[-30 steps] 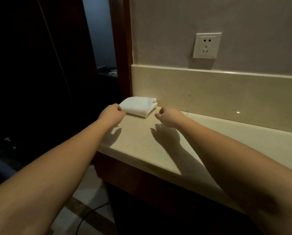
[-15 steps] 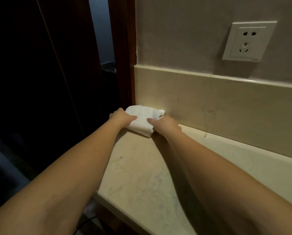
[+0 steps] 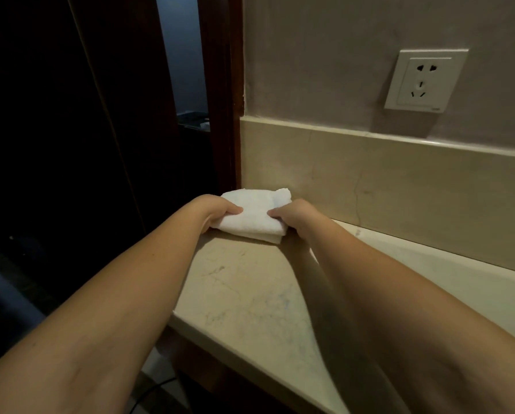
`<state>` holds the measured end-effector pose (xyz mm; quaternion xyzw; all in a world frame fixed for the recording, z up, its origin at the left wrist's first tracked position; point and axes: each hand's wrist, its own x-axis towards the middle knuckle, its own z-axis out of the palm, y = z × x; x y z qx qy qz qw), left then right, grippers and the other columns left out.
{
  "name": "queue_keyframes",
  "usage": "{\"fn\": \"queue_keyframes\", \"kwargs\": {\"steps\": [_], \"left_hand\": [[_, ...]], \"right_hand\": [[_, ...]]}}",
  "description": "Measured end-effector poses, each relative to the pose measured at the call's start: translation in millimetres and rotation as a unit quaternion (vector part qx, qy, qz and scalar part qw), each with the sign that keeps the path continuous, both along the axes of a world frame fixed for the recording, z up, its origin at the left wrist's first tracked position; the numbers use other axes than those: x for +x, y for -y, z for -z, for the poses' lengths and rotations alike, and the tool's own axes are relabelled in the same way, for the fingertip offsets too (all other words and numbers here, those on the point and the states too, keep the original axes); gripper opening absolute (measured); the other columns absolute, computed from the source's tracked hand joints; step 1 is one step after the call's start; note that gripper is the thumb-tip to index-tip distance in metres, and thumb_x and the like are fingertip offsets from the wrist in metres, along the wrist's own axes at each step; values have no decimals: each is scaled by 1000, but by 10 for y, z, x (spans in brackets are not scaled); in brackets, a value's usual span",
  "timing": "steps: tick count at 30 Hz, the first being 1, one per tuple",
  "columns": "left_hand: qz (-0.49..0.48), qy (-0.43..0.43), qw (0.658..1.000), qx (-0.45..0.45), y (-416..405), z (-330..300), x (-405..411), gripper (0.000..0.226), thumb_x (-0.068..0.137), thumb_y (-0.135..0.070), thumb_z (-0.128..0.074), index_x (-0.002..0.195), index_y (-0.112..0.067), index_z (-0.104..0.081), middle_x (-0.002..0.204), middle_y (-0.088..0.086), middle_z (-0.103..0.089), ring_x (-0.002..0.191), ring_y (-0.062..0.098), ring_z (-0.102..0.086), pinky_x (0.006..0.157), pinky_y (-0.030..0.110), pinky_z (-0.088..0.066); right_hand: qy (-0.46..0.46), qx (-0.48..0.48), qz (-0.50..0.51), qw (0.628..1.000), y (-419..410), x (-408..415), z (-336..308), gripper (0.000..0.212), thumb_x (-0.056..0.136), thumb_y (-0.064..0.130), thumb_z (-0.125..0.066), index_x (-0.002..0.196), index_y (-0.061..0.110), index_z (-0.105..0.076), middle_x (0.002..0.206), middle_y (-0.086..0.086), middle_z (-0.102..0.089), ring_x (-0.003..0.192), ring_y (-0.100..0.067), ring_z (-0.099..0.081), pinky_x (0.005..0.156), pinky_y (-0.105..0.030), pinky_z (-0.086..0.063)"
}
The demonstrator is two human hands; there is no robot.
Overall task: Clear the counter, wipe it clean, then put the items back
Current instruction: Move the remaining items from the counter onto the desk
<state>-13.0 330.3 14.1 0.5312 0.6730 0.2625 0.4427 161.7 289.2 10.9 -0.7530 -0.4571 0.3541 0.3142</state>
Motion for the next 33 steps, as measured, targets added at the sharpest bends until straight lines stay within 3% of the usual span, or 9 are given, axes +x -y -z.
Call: {"fn": "queue_keyframes", "kwargs": {"steps": [3,7,11,18,22,27,30,33], "left_hand": [[6,84,996,-24,224,-48,-81,52,78,-23,-78,123,-4,-58,109,12,-63,99,28,-60,94,42,-49],[15,170,985,-22,588,-134,-148,40,81,-13,-75,115,-3,-58,103,11,-66,94,27,-63,92,40,-51],[38,256,966,6,1099,-235,-229,22,84,-7,-70,103,-2,-61,94,11,-67,84,26,-65,79,39,-57],[88,406,908,43,2100,-279,-465,33,85,0,-66,116,-9,-60,99,9,-72,85,24,-71,63,35,-58],[113,453,883,33,2672,-183,-502,37,82,0,-67,118,-5,-60,104,13,-73,90,27,-72,65,35,-59],[152,481,863,-6,3396,26,-394,31,85,-6,-66,115,-4,-59,103,12,-74,92,25,-71,72,35,-60],[176,489,854,-27,3772,185,-236,53,75,-17,-71,123,-5,-53,110,14,-71,95,25,-71,69,34,-58],[214,448,868,-26,4080,349,-54,69,65,-26,-75,126,-11,-48,110,10,-69,88,18,-72,68,31,-57]], "right_hand": [[-175,18,57,983,255,-28,-22,47,83,24,-71,122,3,-56,112,-7,-61,96,-25,-57,80,-34,-47],[-291,-1,88,953,650,-114,-181,38,87,27,-68,116,5,-56,95,-5,-60,79,-21,-57,64,-30,-42],[-366,4,98,925,1094,-132,-340,41,82,25,-73,115,4,-59,100,-11,-71,88,-28,-69,74,-39,-56],[-378,119,60,916,2257,-326,-525,37,83,23,-71,114,5,-61,109,-12,-70,98,-28,-69,87,-41,-56],[-409,183,41,893,3073,-433,-500,31,90,23,-61,117,8,-57,105,-13,-71,93,-29,-70,71,-40,-59],[-377,277,87,880,3949,-441,-274,28,88,18,-58,116,11,-59,103,-12,-71,91,-28,-70,72,-39,-58],[-383,296,110,868,4433,-365,-103,37,78,19,-61,114,10,-60,101,-13,-71,88,-29,-69,73,-41,-59],[-413,302,149,846,4902,-238,124,43,76,14,-66,118,7,-59,104,-16,-70,91,-31,-68,75,-43,-58]]}}
